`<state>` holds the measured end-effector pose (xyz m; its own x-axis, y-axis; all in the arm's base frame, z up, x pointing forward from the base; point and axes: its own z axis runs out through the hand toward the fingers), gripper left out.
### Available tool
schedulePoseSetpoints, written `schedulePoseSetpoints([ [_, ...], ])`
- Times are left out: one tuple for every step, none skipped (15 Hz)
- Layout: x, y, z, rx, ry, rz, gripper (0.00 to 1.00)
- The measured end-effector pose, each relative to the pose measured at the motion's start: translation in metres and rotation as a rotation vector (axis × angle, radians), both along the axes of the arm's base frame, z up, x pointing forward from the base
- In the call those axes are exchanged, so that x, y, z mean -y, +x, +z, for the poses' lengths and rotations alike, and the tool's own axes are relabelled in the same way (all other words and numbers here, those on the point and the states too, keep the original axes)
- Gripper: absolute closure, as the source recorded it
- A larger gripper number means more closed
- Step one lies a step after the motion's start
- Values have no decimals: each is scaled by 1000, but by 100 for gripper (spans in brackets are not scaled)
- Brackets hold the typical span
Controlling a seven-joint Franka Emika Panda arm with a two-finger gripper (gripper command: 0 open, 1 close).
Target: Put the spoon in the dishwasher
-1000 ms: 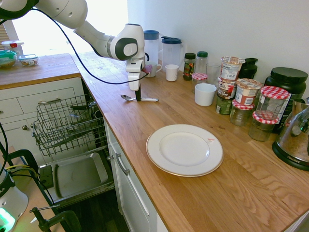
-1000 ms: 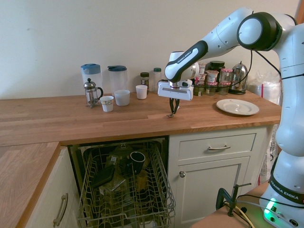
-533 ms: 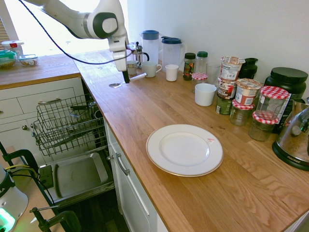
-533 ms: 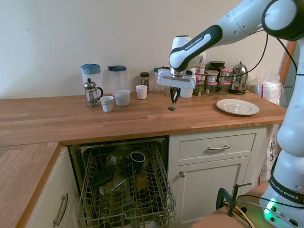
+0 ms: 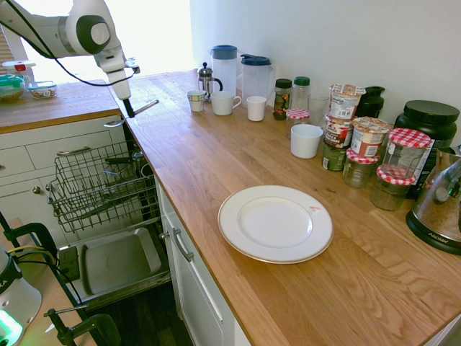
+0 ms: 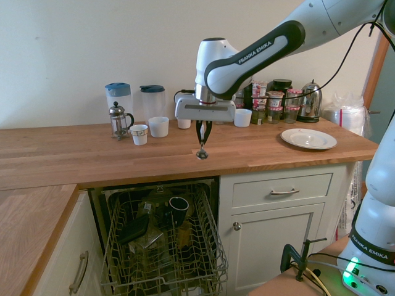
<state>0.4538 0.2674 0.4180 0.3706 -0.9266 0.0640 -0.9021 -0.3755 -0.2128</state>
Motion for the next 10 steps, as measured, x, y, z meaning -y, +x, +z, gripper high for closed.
schedulePoseSetpoints([
  [-18, -18, -9, 4, 7, 28, 100],
  [-33, -35, -19, 1, 12, 51, 100],
  [-46, -50, -27, -6, 16, 74, 100],
  [-56, -66, -37, -17, 20, 95, 100],
  [-65, -80, -46, -32, 23, 115, 100],
  [-72, -93, -56, -46, 26, 133, 100],
  [-77, -103, -67, -60, 34, 145, 100],
  [-80, -107, -79, -76, 47, 154, 100],
  [-83, -107, -92, -93, 58, 169, 100],
  [-85, -105, -107, -111, 68, 179, 100],
])
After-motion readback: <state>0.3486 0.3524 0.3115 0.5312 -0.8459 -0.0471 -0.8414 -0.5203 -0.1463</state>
